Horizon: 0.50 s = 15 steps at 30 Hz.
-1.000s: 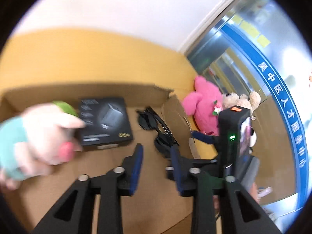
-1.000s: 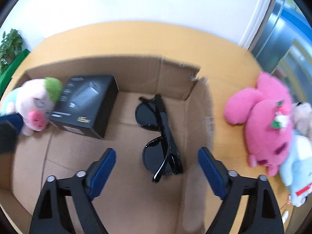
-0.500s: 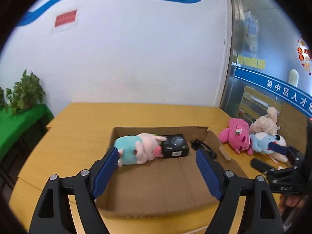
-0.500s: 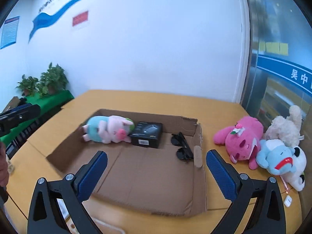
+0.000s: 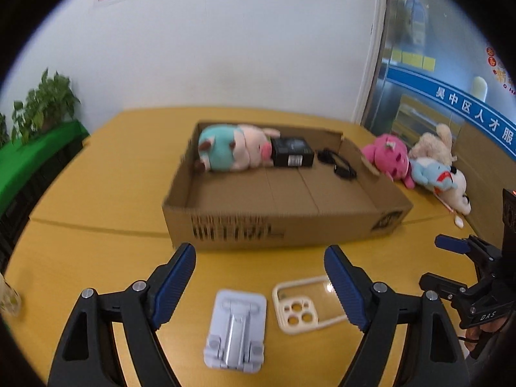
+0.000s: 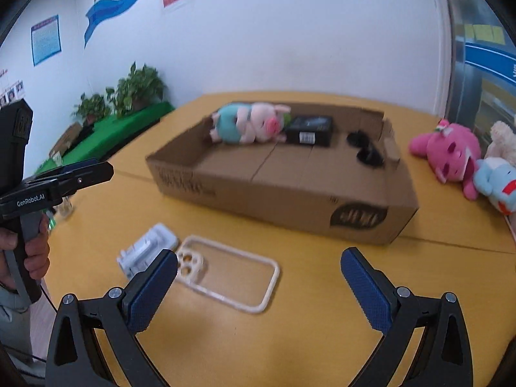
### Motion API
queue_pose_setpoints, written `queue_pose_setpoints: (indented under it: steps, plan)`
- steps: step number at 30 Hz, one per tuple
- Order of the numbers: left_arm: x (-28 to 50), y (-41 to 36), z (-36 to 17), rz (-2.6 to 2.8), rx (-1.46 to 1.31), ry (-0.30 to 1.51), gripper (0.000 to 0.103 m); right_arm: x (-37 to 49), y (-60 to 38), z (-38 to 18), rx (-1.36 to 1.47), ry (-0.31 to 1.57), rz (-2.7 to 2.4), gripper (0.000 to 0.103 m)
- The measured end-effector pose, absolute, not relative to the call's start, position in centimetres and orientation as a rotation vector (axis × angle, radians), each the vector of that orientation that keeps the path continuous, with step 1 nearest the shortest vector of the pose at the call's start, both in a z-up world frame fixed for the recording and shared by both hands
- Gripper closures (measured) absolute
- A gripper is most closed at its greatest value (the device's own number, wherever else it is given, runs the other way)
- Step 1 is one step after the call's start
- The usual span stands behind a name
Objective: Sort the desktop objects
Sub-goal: 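Move the left gripper to the clear phone case with white rim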
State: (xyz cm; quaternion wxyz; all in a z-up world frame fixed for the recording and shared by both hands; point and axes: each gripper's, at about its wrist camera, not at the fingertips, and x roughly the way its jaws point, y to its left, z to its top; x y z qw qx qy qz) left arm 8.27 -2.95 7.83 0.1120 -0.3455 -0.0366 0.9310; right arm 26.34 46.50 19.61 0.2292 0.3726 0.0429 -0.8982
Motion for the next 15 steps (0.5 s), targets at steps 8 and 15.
queue_pose_setpoints:
  steps: [8,15]
  plan:
    - [6.6,-1.6,2.9,2.520,-1.186,-0.218,0.023,23.5,45.1,13.9,1.261,0.149,-2.346,0.032]
    - [3.9,-0.6,0.3,2.399,-1.296,-0.248,0.023,22.3,44.4,11.8,1.301,0.088,-2.208,0.022]
